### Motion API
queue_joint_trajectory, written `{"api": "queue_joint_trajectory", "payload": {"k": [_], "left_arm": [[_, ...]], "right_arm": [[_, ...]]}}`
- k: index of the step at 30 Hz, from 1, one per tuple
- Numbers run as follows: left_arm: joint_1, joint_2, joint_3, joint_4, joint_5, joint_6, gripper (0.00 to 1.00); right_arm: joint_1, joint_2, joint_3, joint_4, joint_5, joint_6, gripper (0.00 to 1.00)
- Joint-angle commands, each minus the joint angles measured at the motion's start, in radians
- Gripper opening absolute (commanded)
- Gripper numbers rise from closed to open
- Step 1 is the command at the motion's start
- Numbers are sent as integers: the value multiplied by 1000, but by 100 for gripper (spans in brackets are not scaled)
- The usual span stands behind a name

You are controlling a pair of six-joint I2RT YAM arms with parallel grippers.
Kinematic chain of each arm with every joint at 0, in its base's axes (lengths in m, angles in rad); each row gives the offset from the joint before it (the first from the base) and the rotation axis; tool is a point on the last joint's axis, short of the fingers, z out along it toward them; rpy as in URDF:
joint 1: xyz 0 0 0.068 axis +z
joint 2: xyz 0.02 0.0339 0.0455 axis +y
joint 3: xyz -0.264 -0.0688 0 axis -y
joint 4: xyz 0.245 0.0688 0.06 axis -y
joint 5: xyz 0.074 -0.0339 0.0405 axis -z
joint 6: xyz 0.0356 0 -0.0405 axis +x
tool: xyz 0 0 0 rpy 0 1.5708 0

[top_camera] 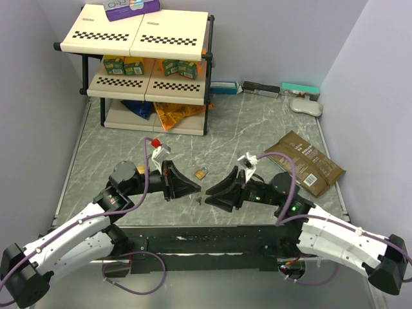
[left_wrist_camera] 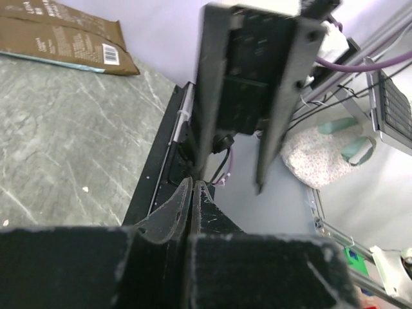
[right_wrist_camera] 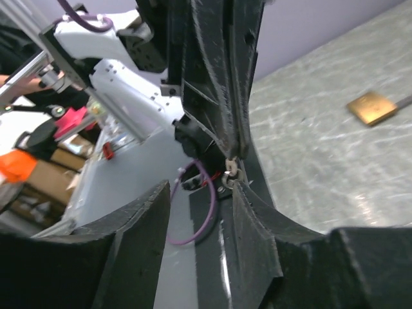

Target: Unlock with the key

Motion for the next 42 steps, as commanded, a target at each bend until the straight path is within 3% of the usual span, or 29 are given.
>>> {"api": "queue_joint_trajectory", "payload": {"k": [1,35,42], "left_arm": [[1,-21,-6,88,60,21,1],[1,29,-5,165,126,-15,1],[1,35,0,177,118,-20,1]], "right_arm": [[-5,50,25,110,-67,52,48],[-3,156,34,215,-67,61,26],[-5,173,26,241,-79,72,16]]}}
